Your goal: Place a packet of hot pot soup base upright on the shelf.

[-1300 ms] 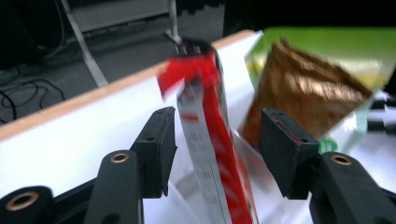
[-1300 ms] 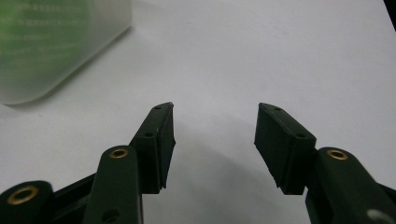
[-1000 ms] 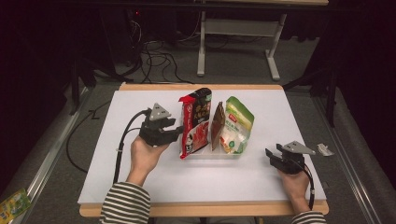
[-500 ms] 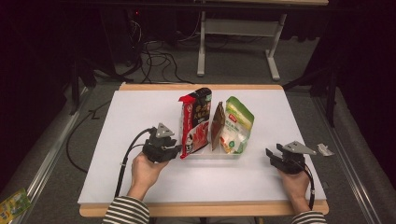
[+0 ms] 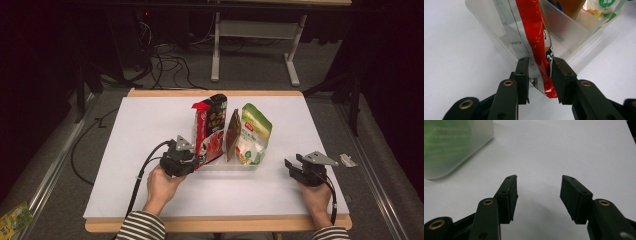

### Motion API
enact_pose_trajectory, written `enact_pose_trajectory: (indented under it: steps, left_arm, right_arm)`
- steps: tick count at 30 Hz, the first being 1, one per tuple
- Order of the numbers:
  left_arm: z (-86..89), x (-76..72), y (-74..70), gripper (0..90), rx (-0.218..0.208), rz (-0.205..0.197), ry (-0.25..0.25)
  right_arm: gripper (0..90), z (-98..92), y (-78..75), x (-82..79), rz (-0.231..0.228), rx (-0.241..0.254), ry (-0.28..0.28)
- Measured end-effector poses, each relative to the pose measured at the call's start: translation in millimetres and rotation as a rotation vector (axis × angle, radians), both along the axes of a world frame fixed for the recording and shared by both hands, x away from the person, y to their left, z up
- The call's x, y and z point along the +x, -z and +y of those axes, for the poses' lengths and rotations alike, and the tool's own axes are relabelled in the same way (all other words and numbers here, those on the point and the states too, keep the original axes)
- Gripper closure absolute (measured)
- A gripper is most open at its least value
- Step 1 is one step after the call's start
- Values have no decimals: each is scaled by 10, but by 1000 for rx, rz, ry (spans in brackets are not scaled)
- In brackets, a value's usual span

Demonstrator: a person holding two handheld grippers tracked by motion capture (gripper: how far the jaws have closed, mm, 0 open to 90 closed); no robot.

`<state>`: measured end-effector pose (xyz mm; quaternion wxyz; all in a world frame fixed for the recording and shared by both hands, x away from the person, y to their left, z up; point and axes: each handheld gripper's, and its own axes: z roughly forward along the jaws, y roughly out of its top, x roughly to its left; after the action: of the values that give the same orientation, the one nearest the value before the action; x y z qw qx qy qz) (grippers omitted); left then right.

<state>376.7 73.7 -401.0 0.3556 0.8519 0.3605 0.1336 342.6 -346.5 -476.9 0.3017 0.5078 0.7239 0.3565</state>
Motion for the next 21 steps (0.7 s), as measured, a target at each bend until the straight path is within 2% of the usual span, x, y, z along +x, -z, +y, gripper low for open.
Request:
enact_pose_trajectory:
  steps: [5, 21]
  left_arm:
    - [-14, 8, 12, 704, -1, -3, -4]
    - [-98, 66, 62, 779, 55, 26, -24]
  right_arm:
    - [484, 3, 0, -2, 2, 2, 2]
    - [484, 5, 2, 1, -4, -4, 0]
